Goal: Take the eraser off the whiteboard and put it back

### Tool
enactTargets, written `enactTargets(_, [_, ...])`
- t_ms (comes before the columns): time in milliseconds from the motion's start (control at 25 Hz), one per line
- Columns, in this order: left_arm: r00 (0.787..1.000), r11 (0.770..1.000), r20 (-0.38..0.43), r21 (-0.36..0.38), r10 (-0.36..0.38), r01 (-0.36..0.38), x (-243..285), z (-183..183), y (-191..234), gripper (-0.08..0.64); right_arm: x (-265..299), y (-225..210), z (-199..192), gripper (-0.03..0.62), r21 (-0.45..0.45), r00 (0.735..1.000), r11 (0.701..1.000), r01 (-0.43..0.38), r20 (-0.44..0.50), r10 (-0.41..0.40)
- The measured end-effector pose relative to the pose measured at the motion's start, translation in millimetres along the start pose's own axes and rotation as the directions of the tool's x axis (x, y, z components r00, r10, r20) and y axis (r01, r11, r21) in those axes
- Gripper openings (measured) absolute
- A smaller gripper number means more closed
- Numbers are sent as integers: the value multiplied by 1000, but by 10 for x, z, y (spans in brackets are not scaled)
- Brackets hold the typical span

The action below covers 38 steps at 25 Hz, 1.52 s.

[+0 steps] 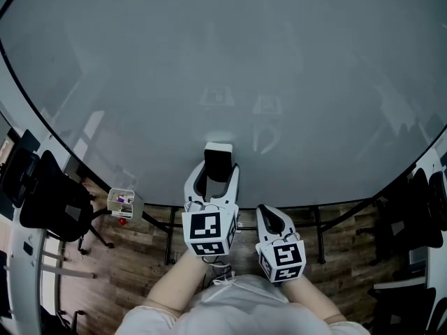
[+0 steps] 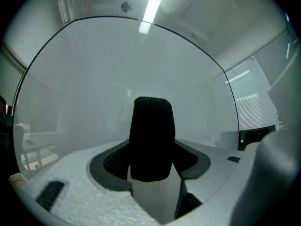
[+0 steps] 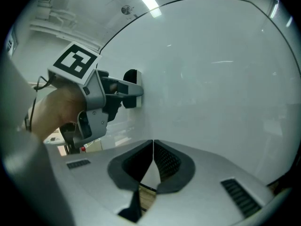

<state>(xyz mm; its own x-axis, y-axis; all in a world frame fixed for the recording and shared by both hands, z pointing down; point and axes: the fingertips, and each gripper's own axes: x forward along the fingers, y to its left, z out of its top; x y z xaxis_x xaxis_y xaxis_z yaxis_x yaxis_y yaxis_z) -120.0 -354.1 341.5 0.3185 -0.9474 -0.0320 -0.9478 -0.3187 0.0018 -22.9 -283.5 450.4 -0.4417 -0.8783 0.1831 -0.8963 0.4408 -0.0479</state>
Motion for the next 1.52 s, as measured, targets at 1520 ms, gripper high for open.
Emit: enactTargets(1520, [989,1000,-148,20,-4,7,-753,-802,162,56,-135,292,-57,28,-1,1000,1000,17,14,-17])
